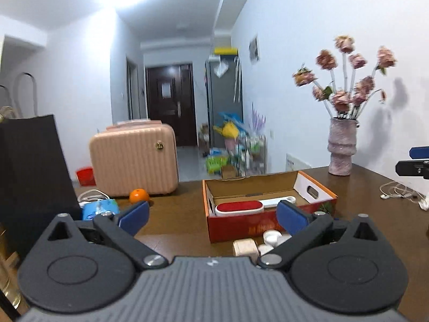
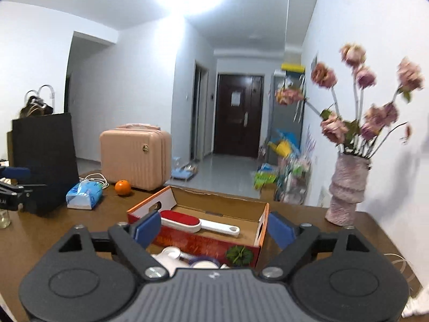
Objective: Organize rigid objects
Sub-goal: 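Grasp the green spray bottle with the left gripper while the right gripper grasps the purple cap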
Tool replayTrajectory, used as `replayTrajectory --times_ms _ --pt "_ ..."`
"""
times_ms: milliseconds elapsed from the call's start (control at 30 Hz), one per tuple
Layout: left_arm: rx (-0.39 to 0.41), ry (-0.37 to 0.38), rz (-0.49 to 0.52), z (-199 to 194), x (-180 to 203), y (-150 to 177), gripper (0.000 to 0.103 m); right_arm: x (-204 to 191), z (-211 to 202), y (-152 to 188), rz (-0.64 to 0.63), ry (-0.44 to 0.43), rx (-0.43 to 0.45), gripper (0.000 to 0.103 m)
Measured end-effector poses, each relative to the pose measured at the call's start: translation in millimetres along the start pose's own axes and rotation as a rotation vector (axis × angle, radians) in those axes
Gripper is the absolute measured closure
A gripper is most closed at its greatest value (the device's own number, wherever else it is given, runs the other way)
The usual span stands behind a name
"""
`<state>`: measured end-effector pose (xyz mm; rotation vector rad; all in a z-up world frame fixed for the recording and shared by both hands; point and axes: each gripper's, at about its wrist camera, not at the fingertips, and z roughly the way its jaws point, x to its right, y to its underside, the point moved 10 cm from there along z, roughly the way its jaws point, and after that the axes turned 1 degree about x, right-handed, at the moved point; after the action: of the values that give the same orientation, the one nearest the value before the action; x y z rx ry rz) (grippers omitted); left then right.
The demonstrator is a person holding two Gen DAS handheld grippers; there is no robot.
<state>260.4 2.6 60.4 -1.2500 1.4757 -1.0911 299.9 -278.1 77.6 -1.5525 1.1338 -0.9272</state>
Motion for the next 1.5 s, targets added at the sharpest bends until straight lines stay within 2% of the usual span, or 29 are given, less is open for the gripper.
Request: replayTrajectory --times_ms 100,167,267,400,500,600,733,867,933,967,1033,1100,1200,1233,1400,1500 --pt "0.012 -0.009 -0.013 -32.3 4.9 30.5 0.0 -29.1 -40.6 30.5 -0.033 0.029 0.054 0.013" --pt "-0.004 -0.009 -0.014 -46.8 7.1 51.4 0.0 -44.5 -60.8 54.1 -0.023 0.038 0.064 0.006" --pt "-0.048 0.023 -0.04 -64.8 7.5 78.0 0.0 -64.2 -85.7 87.3 0.032 0.053 0.059 0.006" --pt "-0.073 0.046 -0.027 -67.7 6.6 89.8 0.0 -83.8 -96.6 116.4 0.061 0.008 0.01 0.006" --pt "-0.096 0.039 -0.059 -56.1 4.4 93.2 0.0 -82.5 -90.0 121.9 0.026 0.042 -0.019 0.007" --pt "-0.17 0.055 -0.112 -39.4 6.6 107.1 0.0 -74.0 -77.2 128.0 0.064 0.041 -0.045 0.01" --pt "-0.251 0.073 -0.128 -2.9 18.9 119.0 0.0 -62.5 -47.3 141.1 0.086 0.039 -0.101 0.015" --pt "-0.322 0.108 -0.211 42.7 39.2 122.3 0.0 -49.5 -11.3 146.7 0.119 0.024 -0.141 0.033" --pt "-0.348 0.109 -0.255 69.3 49.3 123.7 0.0 -43.2 9.2 146.9 0.126 0.009 -0.15 0.037" --pt "-0.364 0.088 -0.284 82.6 52.0 125.0 0.0 -38.5 20.2 146.9 0.123 0.016 -0.156 0.037" --pt "-0.42 -0.006 -0.386 110.2 51.9 131.8 0.0 -28.9 44.0 147.3 0.117 0.035 -0.171 0.04" --pt "-0.44 -0.017 -0.483 130.5 57.8 135.3 0.0 -22.2 63.0 147.8 0.116 0.033 -0.179 0.043" --pt "-0.5 -0.074 -0.532 152.9 67.3 145.5 0.0 -15.8 85.0 150.2 0.095 0.031 -0.203 0.044" --pt "-0.512 -0.088 -0.538 157.2 70.1 148.0 0.0 -14.0 91.8 152.2 0.084 0.032 -0.211 0.044" --pt "-0.467 -0.18 -0.456 167.1 82.4 148.5 0.0 -1.5 113.5 159.1 0.052 0.05 -0.238 0.044" --pt "-0.446 -0.179 -0.394 163.6 91.9 146.9 0.012 4.8 124.7 165.0 0.08 0.035 -0.282 0.045"
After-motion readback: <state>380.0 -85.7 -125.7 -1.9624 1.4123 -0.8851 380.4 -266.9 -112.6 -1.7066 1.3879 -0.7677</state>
